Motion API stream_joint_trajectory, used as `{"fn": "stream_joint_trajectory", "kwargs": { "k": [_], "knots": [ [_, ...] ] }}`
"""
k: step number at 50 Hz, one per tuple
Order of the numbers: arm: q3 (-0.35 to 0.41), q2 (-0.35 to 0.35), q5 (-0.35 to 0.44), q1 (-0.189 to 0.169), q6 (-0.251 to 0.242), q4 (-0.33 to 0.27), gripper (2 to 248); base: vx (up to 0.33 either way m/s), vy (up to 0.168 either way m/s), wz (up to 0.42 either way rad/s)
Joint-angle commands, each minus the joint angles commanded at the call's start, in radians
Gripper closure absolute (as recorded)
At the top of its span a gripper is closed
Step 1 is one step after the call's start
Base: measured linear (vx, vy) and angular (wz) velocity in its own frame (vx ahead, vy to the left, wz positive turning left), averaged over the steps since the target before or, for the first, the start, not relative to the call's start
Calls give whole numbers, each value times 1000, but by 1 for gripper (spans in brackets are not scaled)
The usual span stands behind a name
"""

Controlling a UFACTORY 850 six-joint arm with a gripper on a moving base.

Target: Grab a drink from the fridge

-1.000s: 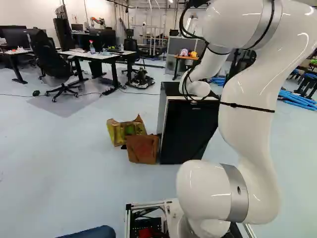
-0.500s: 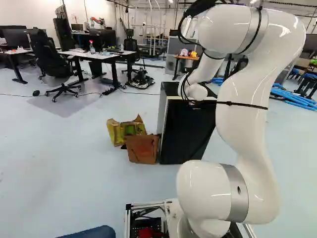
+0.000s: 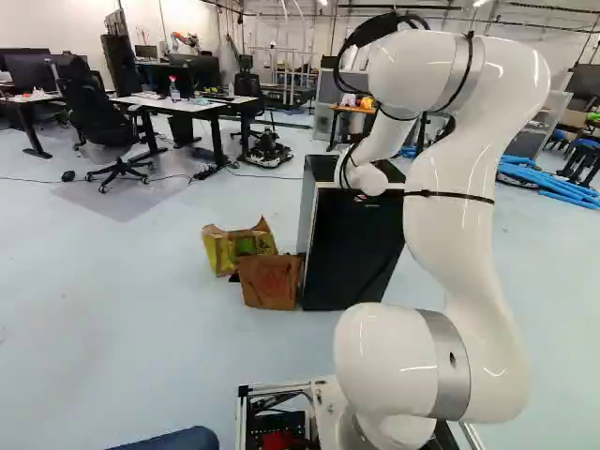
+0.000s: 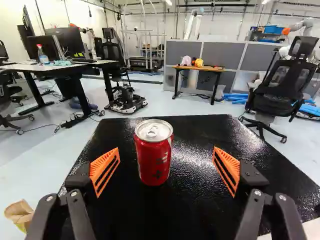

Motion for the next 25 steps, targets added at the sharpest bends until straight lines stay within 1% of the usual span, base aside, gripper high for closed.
{"fn": "stream_joint_trajectory", "kwargs": {
  "k": [6, 17, 20, 25],
  "knots": [
    [-12, -9, 0, 1, 0, 0, 3, 0, 0, 0],
    [-13, -10, 0, 1, 0, 0, 3, 0, 0, 0],
    [-13, -10, 0, 1, 11, 0, 3, 0, 0, 0],
    [-13, -10, 0, 1, 49, 0, 3, 0, 0, 0]
  ]
}}
